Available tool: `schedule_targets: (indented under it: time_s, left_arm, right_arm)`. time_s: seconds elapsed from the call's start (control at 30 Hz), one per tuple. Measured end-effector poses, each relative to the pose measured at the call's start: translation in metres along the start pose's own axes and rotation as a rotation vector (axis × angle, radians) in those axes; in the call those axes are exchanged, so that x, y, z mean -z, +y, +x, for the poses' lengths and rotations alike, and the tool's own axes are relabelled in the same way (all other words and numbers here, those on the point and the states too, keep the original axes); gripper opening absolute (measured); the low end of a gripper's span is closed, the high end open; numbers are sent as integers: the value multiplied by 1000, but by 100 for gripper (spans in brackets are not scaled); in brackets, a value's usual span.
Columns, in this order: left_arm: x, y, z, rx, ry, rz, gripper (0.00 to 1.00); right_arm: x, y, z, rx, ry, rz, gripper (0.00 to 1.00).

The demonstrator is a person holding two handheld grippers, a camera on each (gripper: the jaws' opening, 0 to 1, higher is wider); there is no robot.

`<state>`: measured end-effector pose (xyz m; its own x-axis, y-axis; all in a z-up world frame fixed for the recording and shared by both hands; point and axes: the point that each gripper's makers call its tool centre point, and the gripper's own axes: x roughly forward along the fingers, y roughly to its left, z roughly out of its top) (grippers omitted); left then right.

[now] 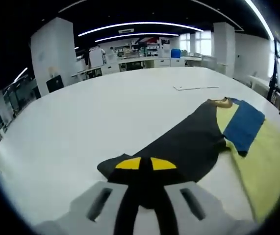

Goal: Fold the garment on the visible template until the final outline fits inside the template.

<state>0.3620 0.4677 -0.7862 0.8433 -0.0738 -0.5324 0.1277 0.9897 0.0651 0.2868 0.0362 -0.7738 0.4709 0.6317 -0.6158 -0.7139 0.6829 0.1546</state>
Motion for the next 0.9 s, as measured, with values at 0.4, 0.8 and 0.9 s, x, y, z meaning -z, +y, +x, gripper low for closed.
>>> schedule_targets:
  time_s: [0.4,0.8,0.9]
  left_arm:
    - [-39,-34,4,63,-70,15,2]
    - [-73,-80,9,132,-115,53,2]
    - [-80,-89,13,151,-124,62,2]
  right_arm:
    - [5,0,-4,6,7,4,99]
    - [10,3,-5,2,4,23,99]
    - [12,4,-5,2,2,28,99]
